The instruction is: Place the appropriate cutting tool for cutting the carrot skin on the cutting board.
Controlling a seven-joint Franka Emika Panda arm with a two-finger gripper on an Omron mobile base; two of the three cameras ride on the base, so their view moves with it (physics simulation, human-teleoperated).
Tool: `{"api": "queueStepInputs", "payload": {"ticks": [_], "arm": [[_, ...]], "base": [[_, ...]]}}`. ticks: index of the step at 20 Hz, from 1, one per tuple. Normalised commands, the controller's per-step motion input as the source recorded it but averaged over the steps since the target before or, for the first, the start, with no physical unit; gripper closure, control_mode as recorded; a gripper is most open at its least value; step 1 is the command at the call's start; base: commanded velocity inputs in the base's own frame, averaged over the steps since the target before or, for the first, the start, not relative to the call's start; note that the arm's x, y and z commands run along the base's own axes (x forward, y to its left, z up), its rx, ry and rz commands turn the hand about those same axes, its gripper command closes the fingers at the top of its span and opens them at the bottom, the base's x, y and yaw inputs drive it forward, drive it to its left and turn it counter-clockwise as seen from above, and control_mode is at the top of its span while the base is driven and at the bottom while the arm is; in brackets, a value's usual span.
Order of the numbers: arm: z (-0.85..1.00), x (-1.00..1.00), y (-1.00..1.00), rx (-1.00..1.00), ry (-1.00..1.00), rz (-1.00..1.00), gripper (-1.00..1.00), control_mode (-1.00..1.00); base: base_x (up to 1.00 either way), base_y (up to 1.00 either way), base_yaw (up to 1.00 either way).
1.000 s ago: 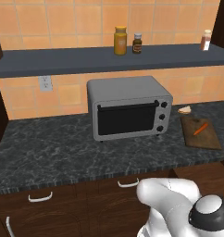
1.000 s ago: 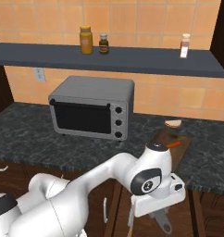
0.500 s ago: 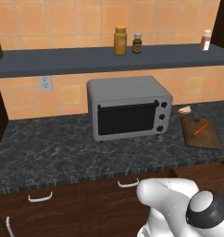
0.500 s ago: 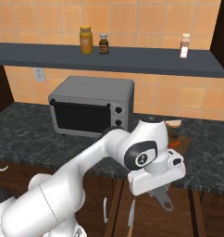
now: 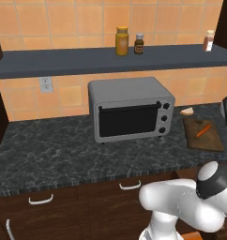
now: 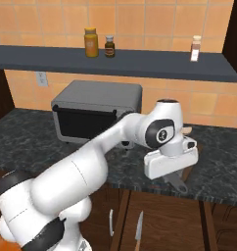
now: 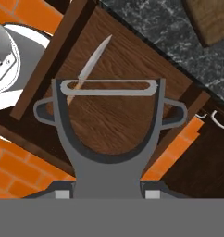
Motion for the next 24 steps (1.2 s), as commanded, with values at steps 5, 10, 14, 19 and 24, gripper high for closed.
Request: {"api": "queueStepInputs", "payload": {"ticks": [5, 10, 14, 19, 24], "arm": [[-0.23, 0.54, -0.02, 0.29, -0.02, 0.0, 1.0, -1.0], [-0.31, 0.55, -0.03, 0.05, 0.01, 0.0, 1.0, -1.0], [-0.56, 0.48, 0.0, 0.0, 0.04, 0.0, 1.0, -1.0], [-0.59, 0.5, 0.0, 0.0, 0.01, 0.0, 1.0, -1.0], [-0.27, 0.53, -0.03, 0.0, 0.06, 0.0, 1.0, -1.0]], "base": [[0.0, 0.0, 0.0], [0.0, 0.0, 0.0], [0.0, 0.0, 0.0], [0.0, 0.0, 0.0], [0.0, 0.0, 0.0]]}}
